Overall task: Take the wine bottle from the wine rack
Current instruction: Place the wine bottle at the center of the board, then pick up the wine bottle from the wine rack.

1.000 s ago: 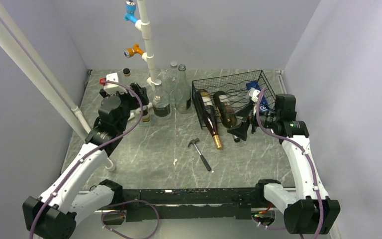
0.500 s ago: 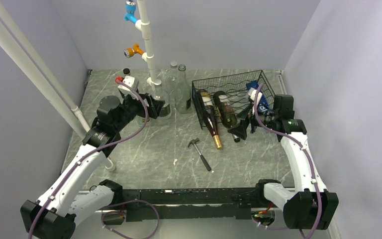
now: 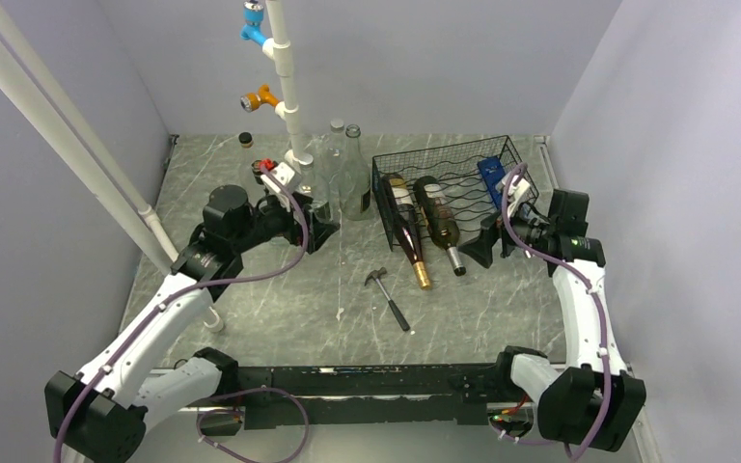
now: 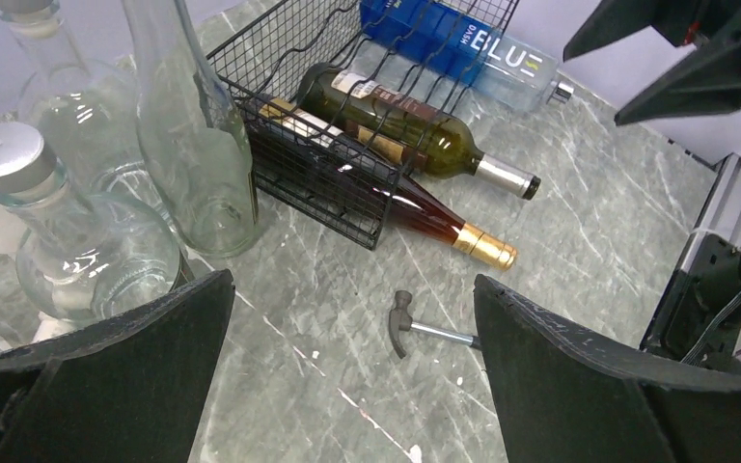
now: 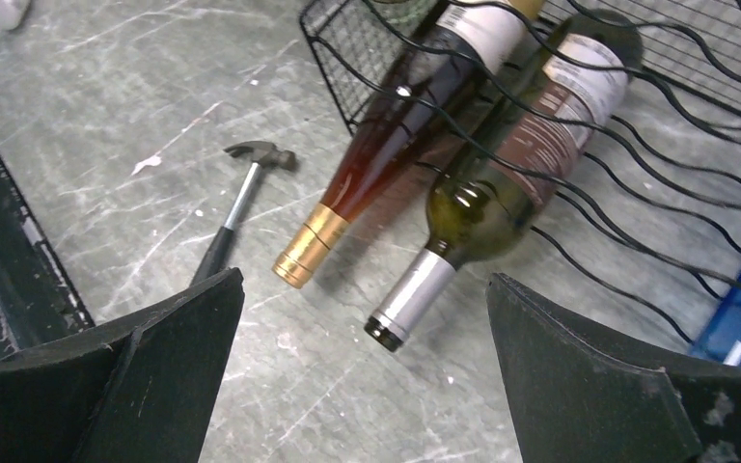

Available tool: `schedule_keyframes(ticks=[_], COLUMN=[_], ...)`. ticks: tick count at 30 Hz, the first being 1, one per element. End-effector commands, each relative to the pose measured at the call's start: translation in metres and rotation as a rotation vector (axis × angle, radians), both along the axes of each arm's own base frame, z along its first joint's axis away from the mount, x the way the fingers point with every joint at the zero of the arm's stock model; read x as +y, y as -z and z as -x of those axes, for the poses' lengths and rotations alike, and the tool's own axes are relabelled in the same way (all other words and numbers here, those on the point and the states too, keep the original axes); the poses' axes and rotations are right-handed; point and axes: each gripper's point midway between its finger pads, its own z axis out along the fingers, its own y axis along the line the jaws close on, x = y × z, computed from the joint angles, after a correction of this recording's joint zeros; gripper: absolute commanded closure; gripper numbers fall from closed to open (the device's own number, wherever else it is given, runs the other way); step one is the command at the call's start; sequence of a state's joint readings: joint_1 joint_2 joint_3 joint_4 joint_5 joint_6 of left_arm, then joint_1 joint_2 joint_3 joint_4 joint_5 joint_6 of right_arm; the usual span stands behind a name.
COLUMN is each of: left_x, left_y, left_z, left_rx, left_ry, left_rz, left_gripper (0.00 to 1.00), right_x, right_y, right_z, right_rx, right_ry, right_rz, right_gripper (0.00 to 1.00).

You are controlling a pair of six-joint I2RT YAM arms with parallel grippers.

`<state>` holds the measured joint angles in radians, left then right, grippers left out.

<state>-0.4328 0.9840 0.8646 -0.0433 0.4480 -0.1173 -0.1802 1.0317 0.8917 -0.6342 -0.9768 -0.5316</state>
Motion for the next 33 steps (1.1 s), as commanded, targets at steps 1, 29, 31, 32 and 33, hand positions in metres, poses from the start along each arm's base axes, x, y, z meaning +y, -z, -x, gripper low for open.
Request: schedule_keyframes(ticks=[1,29,31,32,33], left_x=[-0.002,-0.009,-0.009,-0.009,-0.009], left_y=[-0.012,-0.011,-0.012,-0.012,-0.011], left_z=[0.013,0.025,0.025,0.025,0.024], left_rx=[-0.107,-0.123,-0.124,-0.124,-0.123], left_ry=[0.020,0.031,0.031,0.031,0.031], left_rz=[-0.041,-0.059,-0.058,-0.058,-0.059], left_gripper=[0.00,0.00,0.01,0.00,0.00], right_x=[-0.020,-0.163,-0.165,-0.168,-0.170], right_y=[-0.008,0.086,0.094,0.097,0.101], right_z=[-0.016,-0.100,-0.102,-0.103,-0.105], right_rx=[-0.053,0.075,0.090,0.092,0.093], right_ry=[0.067,0.579,0.589,0.597,0.603], right_rz=[0.044,0.523,0.529,0.536,0.541], right_gripper=[0.00,0.00,0.00,0.00,0.00])
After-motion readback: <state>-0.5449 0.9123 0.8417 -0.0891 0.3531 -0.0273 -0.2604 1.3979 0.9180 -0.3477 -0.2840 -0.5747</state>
